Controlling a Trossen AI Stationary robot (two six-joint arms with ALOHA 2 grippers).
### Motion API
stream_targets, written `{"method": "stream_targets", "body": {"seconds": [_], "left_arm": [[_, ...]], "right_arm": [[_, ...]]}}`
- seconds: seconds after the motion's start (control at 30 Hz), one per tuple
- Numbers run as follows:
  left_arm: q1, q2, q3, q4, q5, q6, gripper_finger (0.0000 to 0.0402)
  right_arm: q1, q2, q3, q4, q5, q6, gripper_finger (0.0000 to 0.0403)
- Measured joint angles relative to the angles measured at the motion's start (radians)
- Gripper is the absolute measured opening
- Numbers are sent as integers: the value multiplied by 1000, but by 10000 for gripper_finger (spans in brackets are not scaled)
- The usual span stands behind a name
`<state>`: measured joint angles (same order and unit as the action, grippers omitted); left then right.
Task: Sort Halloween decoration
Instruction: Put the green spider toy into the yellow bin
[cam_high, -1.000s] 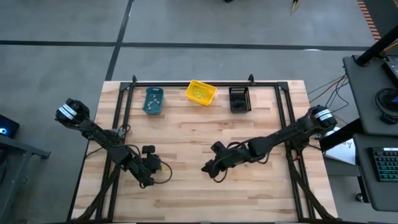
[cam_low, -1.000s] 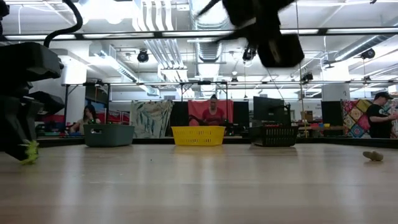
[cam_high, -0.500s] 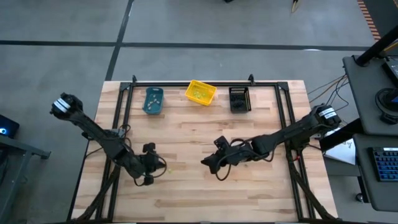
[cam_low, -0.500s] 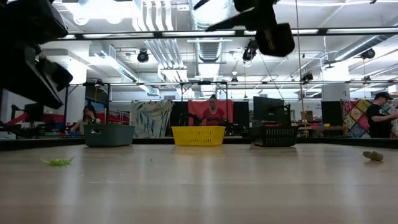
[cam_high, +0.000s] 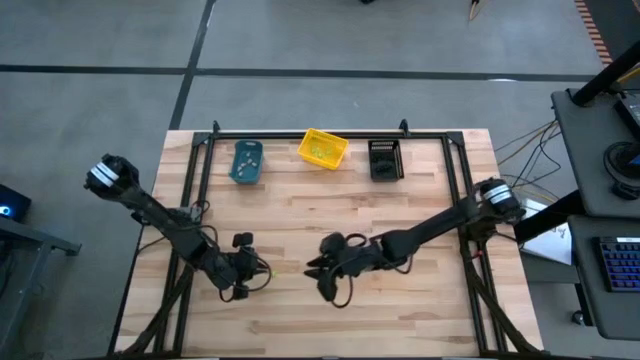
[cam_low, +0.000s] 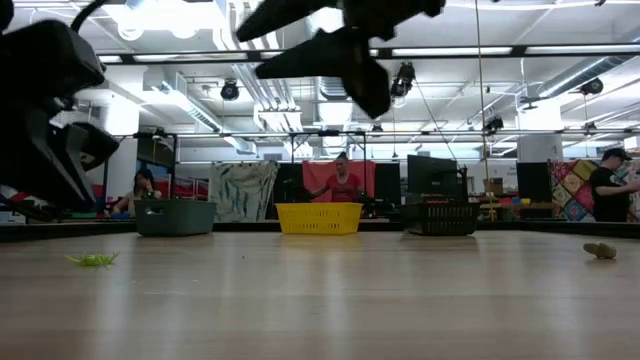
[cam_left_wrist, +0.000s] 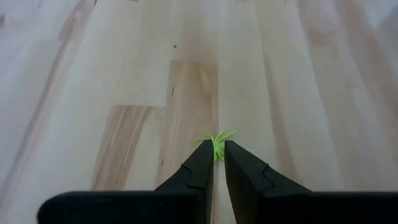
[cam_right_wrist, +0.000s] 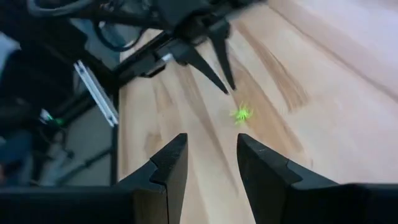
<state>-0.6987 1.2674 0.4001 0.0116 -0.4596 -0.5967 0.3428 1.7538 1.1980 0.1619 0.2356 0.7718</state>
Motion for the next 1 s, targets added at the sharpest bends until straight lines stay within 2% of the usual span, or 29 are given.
{"method": "stream_targets", "body": {"seconds": [0.17, 0.3, 0.57, 1.0], "left_arm": [[0, 84, -11, 76, -2, -20, 25], [0, 148, -9, 133, -2, -23, 25], [0, 245, -6, 199, -14, -87, 25], [-1, 262, -7, 205, -26, -104, 25]], "right_arm": [[-14, 128, 126, 0, 1, -202, 129], [-36, 235, 228, -7, -1, -262, 130], [-81, 407, 380, -53, -11, -214, 137], [-93, 480, 403, -55, -60, -194, 169]]}}
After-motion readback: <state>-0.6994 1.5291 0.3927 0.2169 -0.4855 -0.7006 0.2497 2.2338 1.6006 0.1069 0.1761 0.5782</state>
